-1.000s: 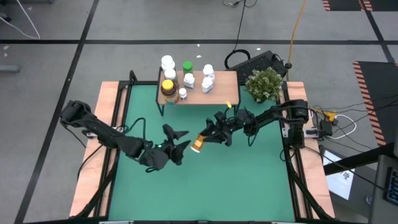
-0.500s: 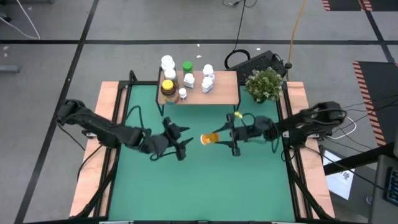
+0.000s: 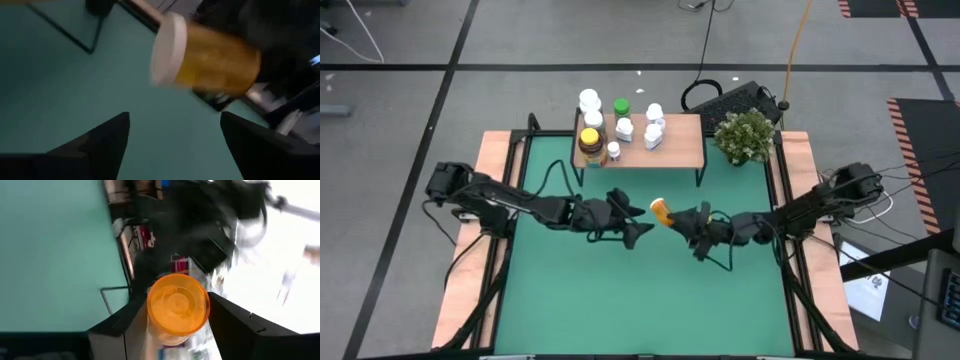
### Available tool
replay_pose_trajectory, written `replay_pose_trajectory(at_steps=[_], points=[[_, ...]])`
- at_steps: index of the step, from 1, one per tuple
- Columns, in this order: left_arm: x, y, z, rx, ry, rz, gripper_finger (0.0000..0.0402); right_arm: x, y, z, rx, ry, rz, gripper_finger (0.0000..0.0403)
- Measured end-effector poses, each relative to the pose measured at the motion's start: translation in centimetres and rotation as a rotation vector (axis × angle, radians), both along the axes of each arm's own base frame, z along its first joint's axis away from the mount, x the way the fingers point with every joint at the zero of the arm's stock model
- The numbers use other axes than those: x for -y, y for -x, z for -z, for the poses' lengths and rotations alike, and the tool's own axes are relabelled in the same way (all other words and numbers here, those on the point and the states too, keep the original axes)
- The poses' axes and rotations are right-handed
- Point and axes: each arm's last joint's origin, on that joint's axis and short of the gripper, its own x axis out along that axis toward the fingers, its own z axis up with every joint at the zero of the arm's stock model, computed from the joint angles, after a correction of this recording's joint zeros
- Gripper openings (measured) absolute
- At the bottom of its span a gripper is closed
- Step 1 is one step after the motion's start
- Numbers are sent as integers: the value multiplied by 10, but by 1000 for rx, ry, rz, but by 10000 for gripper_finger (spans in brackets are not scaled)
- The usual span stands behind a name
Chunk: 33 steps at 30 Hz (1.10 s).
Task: Pick and place medicine bottles onto shelf by color
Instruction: Put the orange pill bottle on the shelf
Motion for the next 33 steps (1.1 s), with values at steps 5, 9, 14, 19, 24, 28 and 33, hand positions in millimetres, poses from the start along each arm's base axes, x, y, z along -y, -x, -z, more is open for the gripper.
replay_pose_trajectory(at_steps=[5, 9, 14, 19, 24, 28, 33], points=[[-4, -16, 4, 138, 133, 25, 341, -8, -2, 15, -141, 317, 7, 183], [-5, -24, 11, 191, 207, 27, 354, -13, -6, 23, -177, 464, 43, 183], [-4, -28, 20, 177, 259, 26, 356, -16, -9, 26, -168, 615, 81, 183], [-5, -28, 19, 187, 193, 25, 356, -18, -14, 32, -187, 685, 70, 183], [-6, -28, 19, 183, 165, -3, 356, -20, -18, 40, -200, 699, 47, 183], [-6, -28, 19, 182, 159, -7, 345, -20, -18, 38, -185, 689, 53, 183], [-7, -28, 19, 186, 151, -7, 282, -20, -18, 36, -166, 691, 58, 183]])
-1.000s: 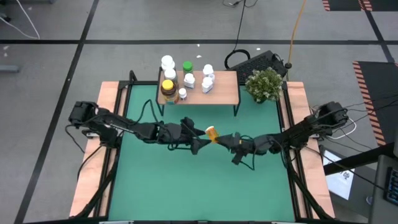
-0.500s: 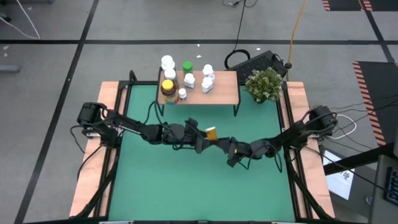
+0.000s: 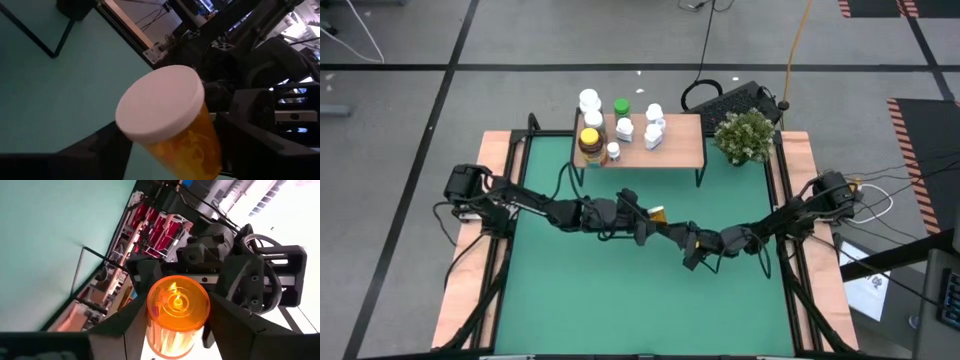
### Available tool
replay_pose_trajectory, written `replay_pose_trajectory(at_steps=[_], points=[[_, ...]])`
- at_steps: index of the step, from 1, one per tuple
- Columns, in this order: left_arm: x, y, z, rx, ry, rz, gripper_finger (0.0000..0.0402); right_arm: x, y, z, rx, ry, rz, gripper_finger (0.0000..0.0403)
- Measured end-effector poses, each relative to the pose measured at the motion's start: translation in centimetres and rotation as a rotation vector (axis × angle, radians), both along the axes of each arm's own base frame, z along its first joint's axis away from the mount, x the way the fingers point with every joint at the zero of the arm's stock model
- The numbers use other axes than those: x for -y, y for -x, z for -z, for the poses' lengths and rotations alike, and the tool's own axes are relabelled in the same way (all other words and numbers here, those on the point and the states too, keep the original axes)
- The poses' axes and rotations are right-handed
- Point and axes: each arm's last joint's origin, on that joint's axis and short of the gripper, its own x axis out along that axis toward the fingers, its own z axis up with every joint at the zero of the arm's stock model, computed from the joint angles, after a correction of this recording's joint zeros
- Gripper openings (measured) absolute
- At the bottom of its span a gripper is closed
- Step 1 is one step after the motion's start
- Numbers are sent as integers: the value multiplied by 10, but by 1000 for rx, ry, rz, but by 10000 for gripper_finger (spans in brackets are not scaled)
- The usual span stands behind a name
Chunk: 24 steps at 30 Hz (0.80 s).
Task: Pick and place medicine bottles onto shelf by color
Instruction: Put the orange pill bottle on the shelf
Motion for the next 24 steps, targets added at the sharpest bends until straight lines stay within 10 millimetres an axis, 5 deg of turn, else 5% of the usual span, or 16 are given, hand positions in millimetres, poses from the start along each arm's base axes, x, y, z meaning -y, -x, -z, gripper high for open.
replay_pose_trajectory(at_steps=[8, 16, 24], points=[[1, 0, 0, -6, -58, 23, 190, 0, -1, 2, 30, -228, -73, 201], [-5, 5, -1, -99, -324, 56, 201, 1, 2, -7, 250, -1193, -63, 252], [11, 10, 14, -283, -832, 249, 183, 18, 22, -56, 241, -1814, -228, 278]])
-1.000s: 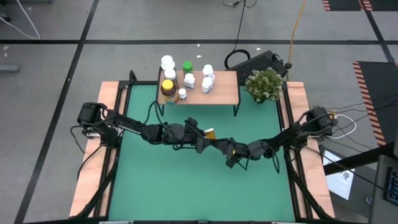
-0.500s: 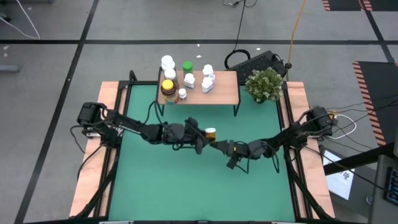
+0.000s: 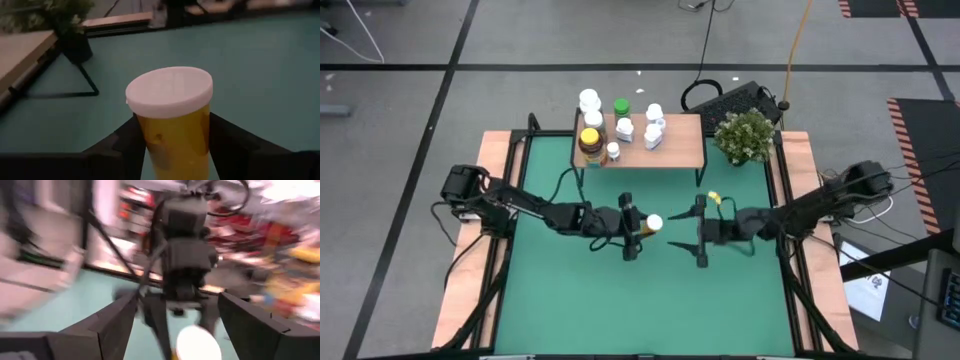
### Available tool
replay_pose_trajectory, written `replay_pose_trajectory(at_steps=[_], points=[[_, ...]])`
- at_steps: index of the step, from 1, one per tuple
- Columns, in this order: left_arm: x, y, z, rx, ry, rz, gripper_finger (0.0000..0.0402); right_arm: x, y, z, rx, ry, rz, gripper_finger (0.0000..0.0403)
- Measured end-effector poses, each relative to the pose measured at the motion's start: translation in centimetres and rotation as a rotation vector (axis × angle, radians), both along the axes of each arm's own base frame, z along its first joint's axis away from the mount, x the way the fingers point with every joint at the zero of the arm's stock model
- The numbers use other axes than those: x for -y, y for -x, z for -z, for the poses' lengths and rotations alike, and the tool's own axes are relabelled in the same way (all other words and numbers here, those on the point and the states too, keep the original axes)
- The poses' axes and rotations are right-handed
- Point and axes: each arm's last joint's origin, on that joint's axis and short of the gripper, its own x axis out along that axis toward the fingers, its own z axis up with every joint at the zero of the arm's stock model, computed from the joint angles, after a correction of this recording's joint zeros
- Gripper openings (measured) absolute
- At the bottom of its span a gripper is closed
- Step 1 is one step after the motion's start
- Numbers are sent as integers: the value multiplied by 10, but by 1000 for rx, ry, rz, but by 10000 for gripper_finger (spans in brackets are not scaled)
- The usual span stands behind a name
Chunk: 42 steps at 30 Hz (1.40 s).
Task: Pick and place medicine bottles onto shelf by color
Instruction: Put the orange pill bottle on the shelf
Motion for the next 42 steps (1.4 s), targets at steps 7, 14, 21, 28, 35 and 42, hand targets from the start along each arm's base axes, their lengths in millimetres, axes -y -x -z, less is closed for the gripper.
replay_pose_trajectory(at_steps=[7, 14, 21, 28, 35, 42], points=[[25, 1, 8, -26, -225, 60, 190, 28, -3, 7, -140, -211, -161, 283], [26, 0, 5, 5, -243, 51, 190, 31, -25, 27, -156, -176, -139, 289], [26, 0, 7, -5, -244, 50, 191, 29, -47, 36, -177, -74, -136, 297], [20, -1, 8, 1, -150, -29, 191, 29, -50, 42, -189, -62, -61, 257], [19, -1, 7, 16, -83, -61, 206, 29, -49, 39, -178, -62, -57, 193], [5, 1, 12, -18, 68, -196, 278, 36, -45, 30, -217, -6, 25, 200]])
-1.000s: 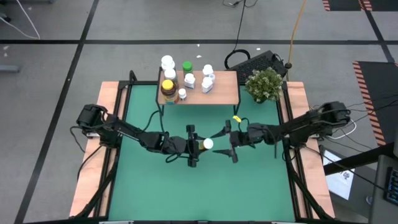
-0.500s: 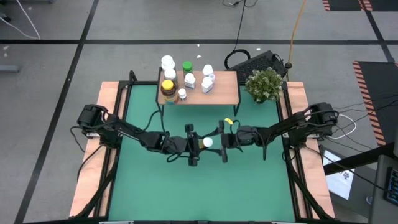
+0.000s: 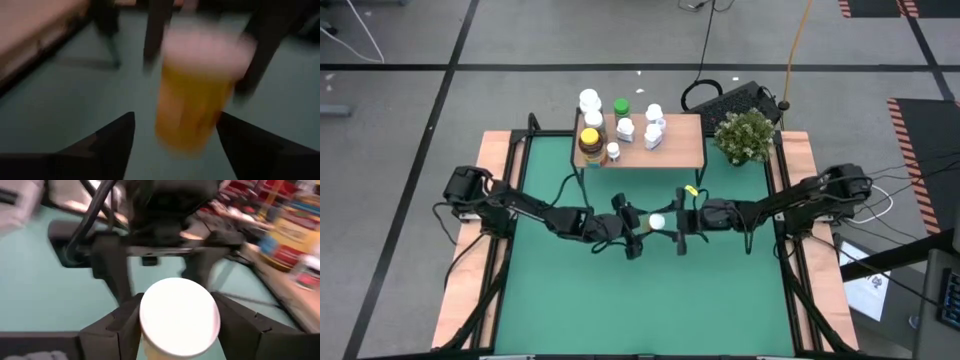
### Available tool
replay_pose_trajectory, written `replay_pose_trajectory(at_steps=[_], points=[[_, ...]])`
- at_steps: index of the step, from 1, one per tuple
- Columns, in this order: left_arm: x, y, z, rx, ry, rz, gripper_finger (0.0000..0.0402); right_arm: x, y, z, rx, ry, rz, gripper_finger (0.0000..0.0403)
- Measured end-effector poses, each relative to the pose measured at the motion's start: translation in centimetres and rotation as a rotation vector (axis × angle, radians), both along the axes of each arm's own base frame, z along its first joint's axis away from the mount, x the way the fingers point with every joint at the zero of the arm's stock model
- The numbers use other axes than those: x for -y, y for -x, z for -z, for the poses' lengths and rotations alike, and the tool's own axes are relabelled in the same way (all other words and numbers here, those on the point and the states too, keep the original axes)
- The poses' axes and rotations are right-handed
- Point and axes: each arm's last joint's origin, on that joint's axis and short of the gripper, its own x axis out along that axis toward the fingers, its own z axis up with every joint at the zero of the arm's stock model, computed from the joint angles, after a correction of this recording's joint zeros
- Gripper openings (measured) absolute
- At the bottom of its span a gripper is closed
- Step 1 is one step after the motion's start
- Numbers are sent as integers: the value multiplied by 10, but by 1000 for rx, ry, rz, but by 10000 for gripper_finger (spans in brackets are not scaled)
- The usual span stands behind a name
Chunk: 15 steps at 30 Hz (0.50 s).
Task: Pick and place medicine bottles onto shelf by color
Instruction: Put the orange pill bottle on the shelf
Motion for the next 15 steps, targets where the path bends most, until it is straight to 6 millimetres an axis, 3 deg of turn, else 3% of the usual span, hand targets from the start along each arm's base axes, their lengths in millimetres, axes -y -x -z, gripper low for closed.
replay_pose_trajectory(at_steps=[7, 11, 15], points=[[-28, 8, 15, -165, 60, -137, 328, 40, -8, -48, -174, 65, 189, 203], [-40, 10, 18, -183, 102, -200, 330, 72, -17, -82, -195, 96, 274, 197], [-42, 11, 19, -196, 122, -215, 322, 104, -21, -95, -197, 75, 347, 207]])
